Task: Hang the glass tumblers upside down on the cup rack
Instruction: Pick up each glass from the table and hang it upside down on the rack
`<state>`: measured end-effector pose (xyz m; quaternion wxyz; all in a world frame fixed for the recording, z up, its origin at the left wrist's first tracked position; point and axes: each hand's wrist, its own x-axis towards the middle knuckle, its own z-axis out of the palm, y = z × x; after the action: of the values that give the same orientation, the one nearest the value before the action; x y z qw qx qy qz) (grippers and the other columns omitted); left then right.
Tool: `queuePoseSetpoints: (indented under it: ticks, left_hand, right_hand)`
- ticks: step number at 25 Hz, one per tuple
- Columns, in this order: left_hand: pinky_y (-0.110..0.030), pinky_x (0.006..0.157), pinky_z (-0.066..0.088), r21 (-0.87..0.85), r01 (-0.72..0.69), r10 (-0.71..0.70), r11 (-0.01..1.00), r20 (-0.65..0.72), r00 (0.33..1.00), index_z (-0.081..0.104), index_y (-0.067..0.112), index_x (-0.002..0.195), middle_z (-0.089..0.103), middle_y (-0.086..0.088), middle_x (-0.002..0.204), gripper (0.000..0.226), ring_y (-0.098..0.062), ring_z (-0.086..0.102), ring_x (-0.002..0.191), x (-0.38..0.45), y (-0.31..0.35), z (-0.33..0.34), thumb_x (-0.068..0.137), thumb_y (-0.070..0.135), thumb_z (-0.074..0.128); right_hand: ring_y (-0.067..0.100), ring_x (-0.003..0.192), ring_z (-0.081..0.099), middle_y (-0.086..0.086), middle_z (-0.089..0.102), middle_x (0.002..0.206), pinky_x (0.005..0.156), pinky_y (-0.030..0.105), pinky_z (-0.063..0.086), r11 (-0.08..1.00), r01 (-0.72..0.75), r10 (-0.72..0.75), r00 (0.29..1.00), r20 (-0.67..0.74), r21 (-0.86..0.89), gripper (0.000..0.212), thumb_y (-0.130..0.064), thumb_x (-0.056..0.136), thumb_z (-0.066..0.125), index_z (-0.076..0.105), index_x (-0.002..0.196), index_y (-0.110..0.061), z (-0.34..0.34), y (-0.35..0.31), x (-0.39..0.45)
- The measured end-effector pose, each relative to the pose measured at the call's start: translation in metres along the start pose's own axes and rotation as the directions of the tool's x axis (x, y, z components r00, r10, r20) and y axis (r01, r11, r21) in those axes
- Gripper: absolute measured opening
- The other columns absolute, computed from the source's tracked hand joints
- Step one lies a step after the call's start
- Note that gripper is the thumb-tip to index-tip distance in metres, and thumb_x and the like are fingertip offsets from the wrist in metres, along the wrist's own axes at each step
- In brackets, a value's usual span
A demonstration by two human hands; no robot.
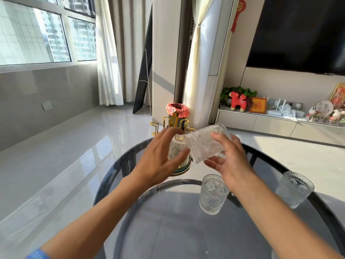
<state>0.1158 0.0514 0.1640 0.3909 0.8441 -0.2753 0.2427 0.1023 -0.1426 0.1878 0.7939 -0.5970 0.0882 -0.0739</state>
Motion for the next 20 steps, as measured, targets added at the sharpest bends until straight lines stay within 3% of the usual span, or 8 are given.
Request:
queuePoseSetpoints:
  ticks: [4,7,9,12,15,20]
  left_hand:
    - [-0.034,0.090,0.044,0.229,0.111,-0.111,0.967,-0.009,0.994,0.054,0.019,0.128,0.057,-0.003,0.136,0.033,-0.022,0.052,0.120,0.059,-0.039,-0.004,0.096,0.029,0.053]
    - [-0.045,0.107,0.039,0.383,0.024,-0.076,0.923,0.122,0.990,0.045,0.014,0.143,0.045,-0.005,0.152,0.042,-0.027,0.039,0.138,0.095,-0.065,0.001,0.101,0.018,0.042]
    - [-0.047,0.113,0.034,0.426,-0.013,-0.079,0.905,0.199,0.977,0.038,0.014,0.148,0.037,-0.005,0.157,0.046,-0.025,0.031,0.144,0.108,-0.076,0.008,0.102,0.018,0.036]
    - [-0.051,0.111,0.036,0.487,-0.087,-0.059,0.869,0.276,0.959,0.041,0.011,0.147,0.033,-0.004,0.159,0.046,-0.025,0.030,0.145,0.115,-0.092,0.019,0.102,0.017,0.033]
    - [-0.049,0.109,0.039,0.476,-0.095,-0.026,0.874,0.242,0.970,0.042,0.011,0.147,0.035,-0.003,0.158,0.048,-0.025,0.037,0.142,0.114,-0.101,0.022,0.100,0.014,0.033]
    - [-0.046,0.109,0.040,0.434,-0.082,-0.016,0.897,0.218,0.976,0.044,0.014,0.146,0.037,-0.001,0.157,0.049,-0.024,0.040,0.140,0.114,-0.104,0.021,0.099,0.016,0.033]
  right_hand:
    - [0.023,0.084,0.069,0.007,0.067,0.110,0.053,0.031,0.057,0.910,0.292,-0.314,0.949,-0.030,-0.295,0.045,-0.028,0.068,0.081,0.054,0.104,-0.030,-0.002,-0.031,0.053]
    - [0.025,0.095,0.064,-0.001,0.064,0.108,0.072,0.040,0.056,0.759,0.406,-0.440,0.896,0.057,-0.509,0.053,-0.030,0.064,0.083,0.054,0.108,-0.027,0.003,-0.036,0.093]
    - [0.021,0.098,0.057,-0.003,0.061,0.109,0.078,0.036,0.050,0.612,0.455,-0.483,0.863,0.150,-0.647,0.055,-0.036,0.062,0.083,0.054,0.109,-0.028,0.009,-0.030,0.115]
    - [0.019,0.101,0.057,-0.004,0.062,0.111,0.081,0.033,0.047,0.476,0.498,-0.459,0.844,0.279,-0.725,0.057,-0.038,0.063,0.083,0.056,0.114,-0.032,0.012,-0.015,0.143]
    - [0.017,0.105,0.055,-0.006,0.060,0.115,0.081,0.028,0.041,0.421,0.512,-0.396,0.846,0.357,-0.748,0.061,-0.038,0.062,0.086,0.057,0.116,-0.036,0.008,-0.004,0.160]
    - [0.023,0.098,0.058,0.004,0.065,0.116,0.075,0.031,0.044,0.306,0.482,-0.268,0.871,0.411,-0.821,0.065,-0.038,0.061,0.086,0.055,0.119,-0.038,0.009,0.019,0.173]
